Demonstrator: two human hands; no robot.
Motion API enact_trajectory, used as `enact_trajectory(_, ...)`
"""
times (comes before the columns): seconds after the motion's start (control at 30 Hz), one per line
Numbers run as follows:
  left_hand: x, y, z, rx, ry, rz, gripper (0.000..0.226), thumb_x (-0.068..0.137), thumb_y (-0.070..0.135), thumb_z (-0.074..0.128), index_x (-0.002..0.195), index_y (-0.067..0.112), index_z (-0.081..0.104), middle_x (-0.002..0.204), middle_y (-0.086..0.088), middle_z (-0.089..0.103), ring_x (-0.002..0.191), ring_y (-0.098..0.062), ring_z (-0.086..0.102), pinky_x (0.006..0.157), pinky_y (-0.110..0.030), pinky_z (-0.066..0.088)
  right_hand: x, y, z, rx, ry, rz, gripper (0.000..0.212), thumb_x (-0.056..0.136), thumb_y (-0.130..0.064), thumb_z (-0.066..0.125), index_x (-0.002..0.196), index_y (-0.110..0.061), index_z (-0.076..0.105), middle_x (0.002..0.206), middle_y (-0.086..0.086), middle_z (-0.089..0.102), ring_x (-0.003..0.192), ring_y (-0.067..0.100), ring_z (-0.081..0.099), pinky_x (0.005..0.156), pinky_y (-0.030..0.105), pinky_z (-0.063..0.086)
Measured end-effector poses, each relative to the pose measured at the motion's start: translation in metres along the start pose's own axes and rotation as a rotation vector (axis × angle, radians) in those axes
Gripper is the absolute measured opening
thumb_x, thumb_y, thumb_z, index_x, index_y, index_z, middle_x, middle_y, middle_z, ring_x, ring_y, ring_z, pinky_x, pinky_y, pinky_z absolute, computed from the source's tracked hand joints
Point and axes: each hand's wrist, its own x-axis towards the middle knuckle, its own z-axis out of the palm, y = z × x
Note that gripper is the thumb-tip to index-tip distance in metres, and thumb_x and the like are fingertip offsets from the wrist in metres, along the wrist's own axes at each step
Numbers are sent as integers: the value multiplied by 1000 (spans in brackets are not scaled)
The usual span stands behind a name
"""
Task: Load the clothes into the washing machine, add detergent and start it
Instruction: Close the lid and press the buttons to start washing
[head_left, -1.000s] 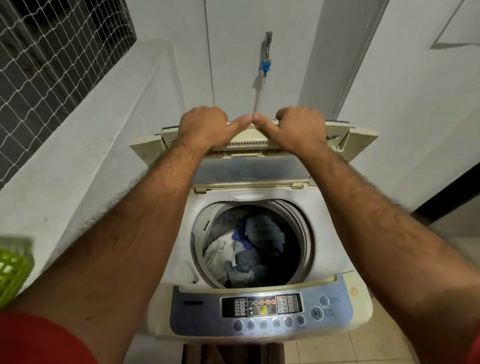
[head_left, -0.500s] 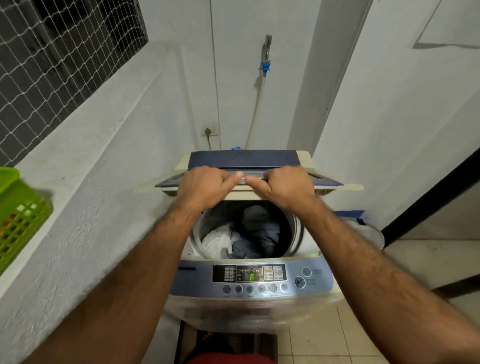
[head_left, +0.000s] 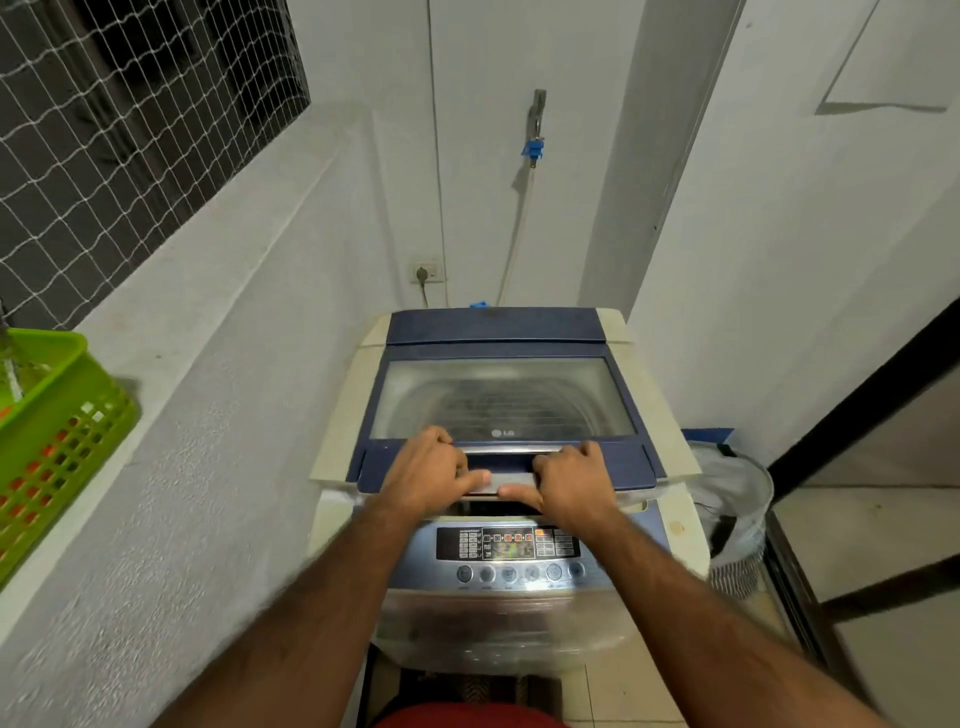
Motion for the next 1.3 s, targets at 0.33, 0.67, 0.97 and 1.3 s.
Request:
enact_trajectory(0.33, -8, 0, 24, 71, -136, 44, 54, 94, 60, 33, 95, 27, 76, 111, 3, 68, 127, -14, 37, 110, -40, 19, -10, -4, 35, 106, -58, 55, 61, 88, -75, 33, 87, -21, 62, 94, 1, 68, 98, 21, 59, 97, 41, 35)
enact_trajectory(0.67, -52, 0, 65, -103, -90, 68, 104, 73, 86, 16, 152, 19, 20, 161, 2, 9, 147, -15, -13, 119, -40, -7, -49, -6, 65, 330, 23, 36, 99, 81, -84, 28, 149, -12, 40, 155, 5, 38, 146, 25, 30, 121, 42, 10)
enact_trajectory(0.97, -60, -2, 78, -18, -159, 47, 117, 63, 95, 9, 152, 21, -5, 157, 1, -22, 142, -16, -29, 118, -43, -12, -57, -6, 59, 350, -164, 18, 125, 65, -97, 17, 157, -14, 4, 163, 0, -11, 149, 17, -19, 123, 46, -4)
enact_trajectory(1.3, -63, 2, 74, -40, -171, 55, 128, 55, 99, 18, 152, 19, -6, 158, 0, -21, 141, -16, -31, 117, -43, -14, -63, -7, 38, 589, -132, 89, 95, 85, -66, 56, 156, -14, 19, 165, 5, 7, 152, 20, 0, 124, 43, 9)
